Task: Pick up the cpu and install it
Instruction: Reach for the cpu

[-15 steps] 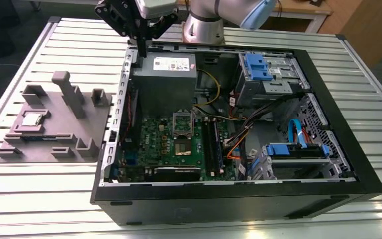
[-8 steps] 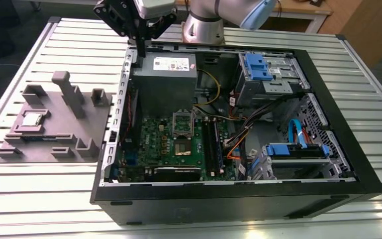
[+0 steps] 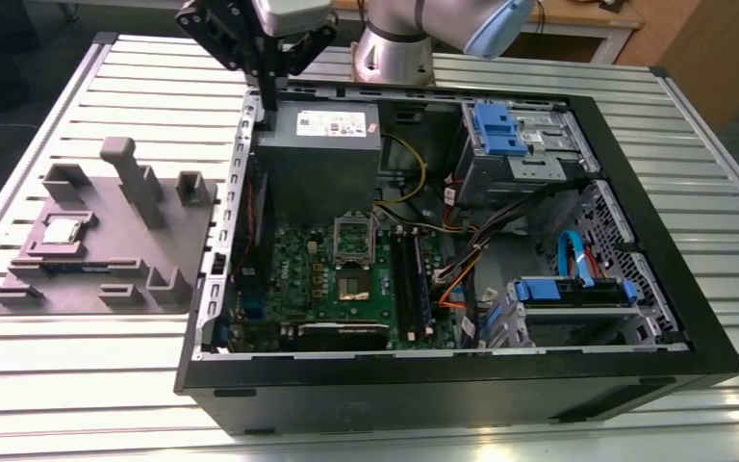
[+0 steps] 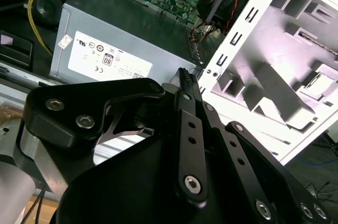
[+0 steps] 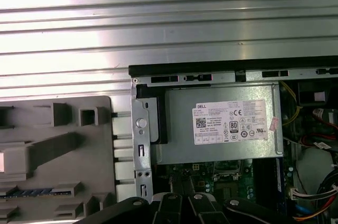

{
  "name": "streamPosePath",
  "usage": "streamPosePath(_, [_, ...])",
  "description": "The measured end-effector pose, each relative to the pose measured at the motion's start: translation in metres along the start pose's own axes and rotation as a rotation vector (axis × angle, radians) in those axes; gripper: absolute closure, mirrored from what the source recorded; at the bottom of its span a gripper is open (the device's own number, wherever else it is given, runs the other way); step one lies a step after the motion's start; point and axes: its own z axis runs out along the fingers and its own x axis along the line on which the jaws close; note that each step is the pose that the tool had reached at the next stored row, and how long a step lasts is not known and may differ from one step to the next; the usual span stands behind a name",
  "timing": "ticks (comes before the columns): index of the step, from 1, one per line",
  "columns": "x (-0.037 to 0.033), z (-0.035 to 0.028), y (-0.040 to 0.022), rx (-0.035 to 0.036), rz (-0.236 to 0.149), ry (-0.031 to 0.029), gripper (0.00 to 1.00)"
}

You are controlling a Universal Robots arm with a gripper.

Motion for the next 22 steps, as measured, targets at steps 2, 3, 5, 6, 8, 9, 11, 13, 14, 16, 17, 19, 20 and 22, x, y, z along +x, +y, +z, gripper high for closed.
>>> streamPosePath(2, [0.0005, 0.0, 0.0, 0.0, 0.0, 0.0, 0.9])
streamPosePath(3, [0.0008, 0.0, -0.0001, 0.0, 0.0, 0.0, 0.9])
streamPosePath(5, [0.0011, 0.0, -0.0001, 0.0, 0.0, 0.0001, 0.9])
streamPosePath(6, [0.0017, 0.0001, -0.0001, 0.0, 0.0, 0.0, 0.9])
streamPosePath(8, [0.0025, 0.0003, -0.0002, 0.0, 0.0, 0.0, 0.9])
streamPosePath(9, [0.0025, 0.0003, -0.0002, 0.0, 0.0, 0.0, 0.9])
streamPosePath(11, [0.0029, 0.0004, -0.0002, -0.0001, 0.0, 0.0, 0.9])
streamPosePath(13, [0.0032, 0.0004, -0.0003, 0.0, 0.0, 0.0, 0.9])
streamPosePath(14, [0.0034, 0.0004, -0.0003, -0.0001, 0.0, 0.0, 0.9])
streamPosePath(16, [0.0085, 0.0017, -0.0007, -0.0001, 0.0, 0.0, 0.9])
streamPosePath(17, [0.0135, 0.0026, -0.0011, 0.0, 0.0, 0.0, 0.9])
streamPosePath(19, [0.0138, 0.0026, -0.0012, 0.0, 0.0, -0.0001, 0.9])
streamPosePath(20, [0.014, 0.0026, -0.0012, -0.0001, 0.0, 0.0, 0.9])
streamPosePath(22, [0.0144, 0.0026, -0.0012, 0.0, 0.0, 0.0, 0.9])
